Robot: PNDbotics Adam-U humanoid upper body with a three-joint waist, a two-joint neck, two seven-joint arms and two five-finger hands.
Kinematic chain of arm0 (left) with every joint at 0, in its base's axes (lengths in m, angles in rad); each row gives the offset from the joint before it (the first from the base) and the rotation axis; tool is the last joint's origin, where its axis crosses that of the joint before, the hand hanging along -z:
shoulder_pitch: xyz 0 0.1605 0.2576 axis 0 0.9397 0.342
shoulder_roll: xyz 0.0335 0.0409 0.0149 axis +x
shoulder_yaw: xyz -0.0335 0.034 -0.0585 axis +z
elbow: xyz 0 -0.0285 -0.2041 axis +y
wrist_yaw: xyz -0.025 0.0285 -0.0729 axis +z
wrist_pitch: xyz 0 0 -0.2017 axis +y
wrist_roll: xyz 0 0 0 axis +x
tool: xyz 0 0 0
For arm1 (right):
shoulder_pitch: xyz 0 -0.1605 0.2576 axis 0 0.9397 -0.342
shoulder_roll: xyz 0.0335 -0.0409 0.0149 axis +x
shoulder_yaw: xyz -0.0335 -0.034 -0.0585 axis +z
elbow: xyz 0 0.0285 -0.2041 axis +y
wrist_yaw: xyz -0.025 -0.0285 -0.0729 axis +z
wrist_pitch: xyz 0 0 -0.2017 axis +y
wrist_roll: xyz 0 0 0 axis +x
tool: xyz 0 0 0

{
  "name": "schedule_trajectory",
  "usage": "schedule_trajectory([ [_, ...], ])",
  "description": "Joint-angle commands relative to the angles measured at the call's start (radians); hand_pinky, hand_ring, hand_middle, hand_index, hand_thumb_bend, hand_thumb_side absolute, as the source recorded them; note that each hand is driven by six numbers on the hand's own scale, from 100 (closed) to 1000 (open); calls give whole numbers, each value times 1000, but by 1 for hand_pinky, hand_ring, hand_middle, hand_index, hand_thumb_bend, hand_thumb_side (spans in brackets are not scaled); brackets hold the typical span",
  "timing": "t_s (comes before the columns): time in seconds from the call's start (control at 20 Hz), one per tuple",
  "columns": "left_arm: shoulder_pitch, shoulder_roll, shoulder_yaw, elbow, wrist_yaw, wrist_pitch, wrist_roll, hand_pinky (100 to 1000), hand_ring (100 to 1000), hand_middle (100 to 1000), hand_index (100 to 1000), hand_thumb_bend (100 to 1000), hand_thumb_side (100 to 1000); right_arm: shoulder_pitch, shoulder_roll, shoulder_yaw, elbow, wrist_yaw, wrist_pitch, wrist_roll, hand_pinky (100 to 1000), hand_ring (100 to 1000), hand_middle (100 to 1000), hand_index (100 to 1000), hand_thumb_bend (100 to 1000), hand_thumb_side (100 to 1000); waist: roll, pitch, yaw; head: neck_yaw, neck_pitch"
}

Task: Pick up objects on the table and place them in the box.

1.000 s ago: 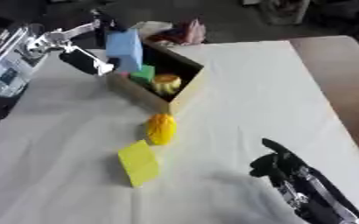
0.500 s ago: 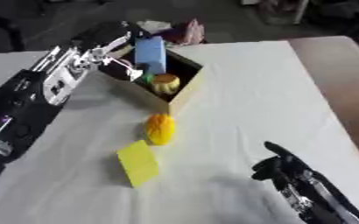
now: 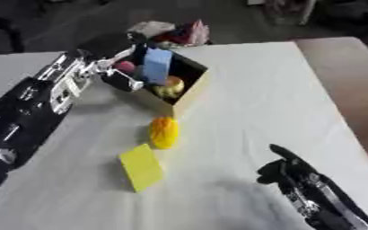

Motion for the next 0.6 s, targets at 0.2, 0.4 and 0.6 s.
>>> schedule_trajectory([
  [0.2, 2, 73, -50, -150, 99, -69, -51, 825, 783, 781, 877, 131, 250, -7, -9, -6, -8, -1, -2, -4, 721, 684, 681, 1000, 100, 703, 0, -16, 6, -12, -7],
  [0.4, 29, 144, -147, -263, 170, -139, -87, 820, 780, 764, 871, 189, 287, -7, -14, -12, -5, 3, -1, -9, 720, 683, 681, 1000, 100, 708, 6, -15, 9, -18, -7],
  [0.6, 80, 251, -247, -376, 239, -208, -153, 824, 789, 771, 871, 302, 342, -8, -19, -22, -2, 4, -1, -25, 719, 682, 680, 1000, 100, 695, 14, -16, 12, -25, -6],
])
